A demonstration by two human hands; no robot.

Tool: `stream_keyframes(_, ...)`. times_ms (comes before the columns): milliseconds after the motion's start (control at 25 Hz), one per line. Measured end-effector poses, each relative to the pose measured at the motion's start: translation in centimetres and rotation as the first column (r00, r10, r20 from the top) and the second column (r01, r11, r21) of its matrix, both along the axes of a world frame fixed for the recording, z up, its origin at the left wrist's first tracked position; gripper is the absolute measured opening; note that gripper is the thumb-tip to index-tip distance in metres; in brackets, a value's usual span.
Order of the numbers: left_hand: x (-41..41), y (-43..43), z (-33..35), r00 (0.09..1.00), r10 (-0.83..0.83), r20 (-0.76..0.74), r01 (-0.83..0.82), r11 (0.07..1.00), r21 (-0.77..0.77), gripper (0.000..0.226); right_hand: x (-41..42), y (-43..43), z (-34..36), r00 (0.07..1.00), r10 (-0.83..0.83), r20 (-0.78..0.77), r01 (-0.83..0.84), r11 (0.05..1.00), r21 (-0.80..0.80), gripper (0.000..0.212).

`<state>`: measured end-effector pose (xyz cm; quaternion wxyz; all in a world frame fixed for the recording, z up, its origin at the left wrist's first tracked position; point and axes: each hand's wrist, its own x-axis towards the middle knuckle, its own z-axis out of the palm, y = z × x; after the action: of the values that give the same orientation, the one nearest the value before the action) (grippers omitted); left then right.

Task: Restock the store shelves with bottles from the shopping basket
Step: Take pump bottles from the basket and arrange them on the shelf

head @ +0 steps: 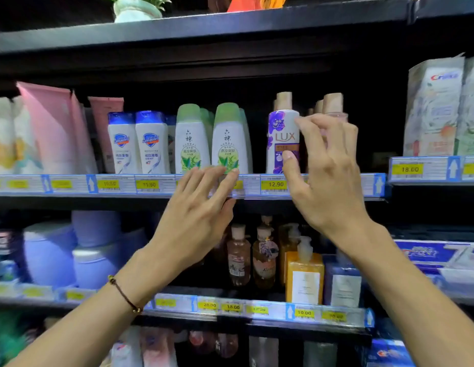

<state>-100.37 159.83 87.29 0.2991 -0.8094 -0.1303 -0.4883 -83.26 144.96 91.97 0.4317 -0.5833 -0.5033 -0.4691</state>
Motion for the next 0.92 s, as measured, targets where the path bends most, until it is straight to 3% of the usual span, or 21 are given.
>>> stream_keyframes(120,-6.5,1.7,-1.4,0.985,0.126,0.115,-0.12,0.991,-0.055,0.04,-5.7,3.8,-2.9,0.974,0.217,0.062,-0.211,0.973,-0.096,0.041)
stream_keyframes(240,-15.3,3.9,-4.1,0.918,0.396,0.027,-0.382,0.9,-0.211,0.042,-12.8,8.7,-5.8,0.914,0.396,0.09,-0.371,0.904,-0.214,0.04)
stream_keyframes(360,-26.7,5.7,-8.6,0.737,0.646,-0.201,-0.666,0.64,-0.384,0.049,-21.6,13.6,-8.6,0.812,0.578,0.078,-0.516,0.774,-0.367,0.045)
stream_keyframes(440,-34.1,5.8,-11.7,0.613,0.723,-0.317,-0.761,0.434,-0.482,0.059,-27.8,16.5,-10.9,0.741,0.667,0.071,-0.562,0.675,-0.478,0.048)
stream_keyframes(560,-43.9,4.3,-16.3,0.487,0.746,-0.455,-0.778,0.133,-0.614,0.049,-37.2,20.3,-15.3,0.643,0.765,0.043,-0.582,0.524,-0.621,0.049)
stream_keyframes(640,-50.6,2.9,-20.0,0.426,0.753,-0.501,-0.748,-0.018,-0.663,0.043,-44.2,22.4,-19.1,0.574,0.819,0.014,-0.571,0.413,-0.71,0.048)
stream_keyframes(920,-68.9,0.9,-32.8,0.365,0.697,-0.618,-0.576,-0.352,-0.738,0.044,-65.8,27.4,-35.3,0.436,0.892,-0.12,-0.362,0.051,-0.931,0.042)
